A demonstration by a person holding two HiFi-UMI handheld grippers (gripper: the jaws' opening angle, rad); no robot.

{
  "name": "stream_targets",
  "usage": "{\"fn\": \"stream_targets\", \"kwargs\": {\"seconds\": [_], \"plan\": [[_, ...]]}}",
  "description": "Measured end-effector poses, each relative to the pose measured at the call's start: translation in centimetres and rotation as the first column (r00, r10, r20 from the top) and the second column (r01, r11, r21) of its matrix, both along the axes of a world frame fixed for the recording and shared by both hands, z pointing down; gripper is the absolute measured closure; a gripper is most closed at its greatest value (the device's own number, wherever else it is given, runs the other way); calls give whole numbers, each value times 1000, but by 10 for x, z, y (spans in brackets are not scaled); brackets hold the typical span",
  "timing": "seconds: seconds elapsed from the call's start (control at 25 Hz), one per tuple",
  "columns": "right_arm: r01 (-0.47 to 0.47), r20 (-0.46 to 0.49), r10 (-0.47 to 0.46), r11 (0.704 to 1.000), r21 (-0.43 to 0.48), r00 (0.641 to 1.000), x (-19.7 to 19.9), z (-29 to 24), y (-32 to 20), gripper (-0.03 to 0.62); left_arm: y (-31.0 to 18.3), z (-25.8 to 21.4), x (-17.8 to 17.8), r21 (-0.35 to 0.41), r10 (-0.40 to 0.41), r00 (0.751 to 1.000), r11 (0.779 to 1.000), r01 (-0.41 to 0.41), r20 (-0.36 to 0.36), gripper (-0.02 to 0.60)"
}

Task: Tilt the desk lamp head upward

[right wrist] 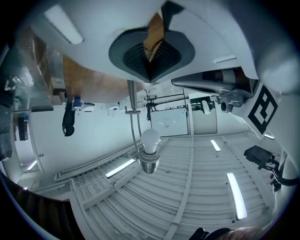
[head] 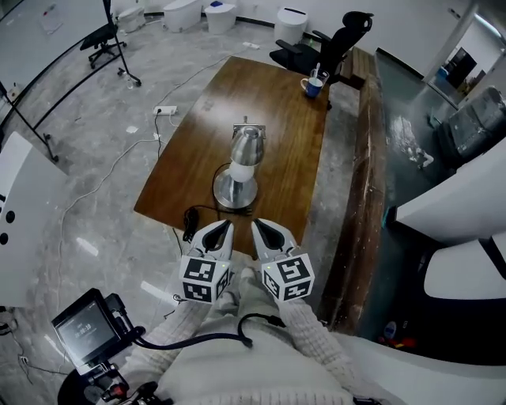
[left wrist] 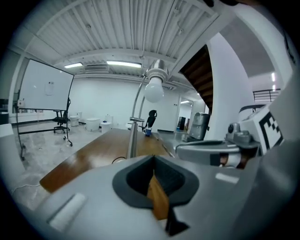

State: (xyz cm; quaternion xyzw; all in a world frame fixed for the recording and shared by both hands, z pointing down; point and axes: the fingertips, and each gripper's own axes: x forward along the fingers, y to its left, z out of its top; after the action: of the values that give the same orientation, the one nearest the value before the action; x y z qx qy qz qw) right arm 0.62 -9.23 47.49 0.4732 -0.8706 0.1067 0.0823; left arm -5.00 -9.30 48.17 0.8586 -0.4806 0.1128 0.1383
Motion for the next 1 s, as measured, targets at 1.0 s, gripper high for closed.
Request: {"fn": "stream_targets", "kwargs": {"seconds": [1.0], "plan": [[20, -34, -20, 1000, -3, 999, 5, 7, 23, 596, 20, 2, 11, 15, -2, 1000, 1000, 1, 22, 574]]}}
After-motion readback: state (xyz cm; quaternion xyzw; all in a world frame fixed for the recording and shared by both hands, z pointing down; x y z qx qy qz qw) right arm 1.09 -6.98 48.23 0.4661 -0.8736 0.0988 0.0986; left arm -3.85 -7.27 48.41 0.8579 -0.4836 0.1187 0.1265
